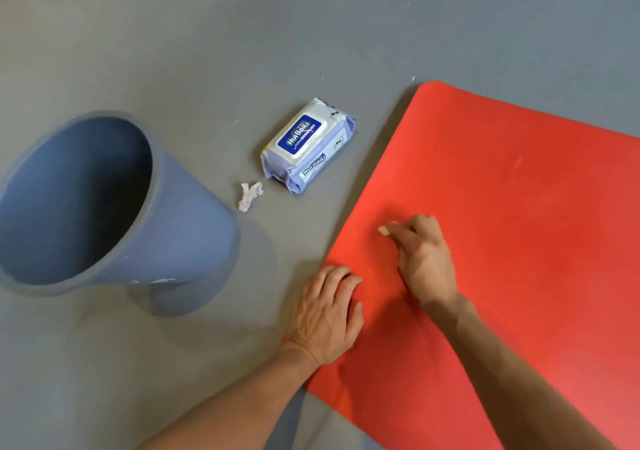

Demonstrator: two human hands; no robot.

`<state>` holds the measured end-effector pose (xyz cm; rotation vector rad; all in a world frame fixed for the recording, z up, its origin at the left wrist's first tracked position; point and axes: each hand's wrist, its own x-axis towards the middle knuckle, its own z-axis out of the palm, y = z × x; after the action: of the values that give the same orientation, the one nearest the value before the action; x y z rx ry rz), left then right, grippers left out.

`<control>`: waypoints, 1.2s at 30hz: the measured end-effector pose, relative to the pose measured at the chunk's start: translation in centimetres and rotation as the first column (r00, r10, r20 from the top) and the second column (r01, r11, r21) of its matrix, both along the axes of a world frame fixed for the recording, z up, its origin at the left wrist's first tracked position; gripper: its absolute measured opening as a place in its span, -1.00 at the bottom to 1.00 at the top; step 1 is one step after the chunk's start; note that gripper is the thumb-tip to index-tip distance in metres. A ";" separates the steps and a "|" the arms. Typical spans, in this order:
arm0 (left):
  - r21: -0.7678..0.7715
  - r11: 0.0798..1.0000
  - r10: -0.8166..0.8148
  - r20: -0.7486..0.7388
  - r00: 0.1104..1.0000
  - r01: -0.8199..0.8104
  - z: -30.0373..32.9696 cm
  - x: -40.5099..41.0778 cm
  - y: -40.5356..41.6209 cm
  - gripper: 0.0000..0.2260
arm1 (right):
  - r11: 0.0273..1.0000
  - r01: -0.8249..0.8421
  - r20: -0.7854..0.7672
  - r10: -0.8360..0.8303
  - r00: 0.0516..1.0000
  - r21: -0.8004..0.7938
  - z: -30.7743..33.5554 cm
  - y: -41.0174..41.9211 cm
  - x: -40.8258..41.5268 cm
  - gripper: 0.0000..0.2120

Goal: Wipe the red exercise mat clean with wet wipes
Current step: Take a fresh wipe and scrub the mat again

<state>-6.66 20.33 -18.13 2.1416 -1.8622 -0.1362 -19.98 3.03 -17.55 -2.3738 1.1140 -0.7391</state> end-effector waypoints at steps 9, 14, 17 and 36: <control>0.000 0.999 -0.033 -0.005 0.999 0.033 -0.1 0.3 0.1 -0.66 | 0.961 -0.184 0.011 0.185 0.983 0.207 1.2 4.8 3.8 -0.77; -0.041 0.998 -0.042 -0.036 0.999 0.040 0.0 0.1 0.0 -0.66 | 0.988 -0.148 -0.124 0.152 0.980 0.046 1.6 -3.9 3.5 -0.76; -0.046 0.998 -0.041 -0.028 0.999 0.040 -0.1 0.4 0.1 -0.67 | 0.992 0.124 -0.016 -0.124 0.992 0.027 1.2 -5.7 4.9 -0.87; -0.097 0.995 -0.029 -0.069 0.997 0.022 0.5 0.6 0.0 -0.72 | 0.895 -0.428 -0.062 0.438 0.897 0.125 2.2 1.6 3.1 -0.97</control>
<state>-6.04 20.33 -17.64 2.0234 -1.8193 -0.1234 -16.91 4.65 -15.40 -2.4514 0.5949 -0.4070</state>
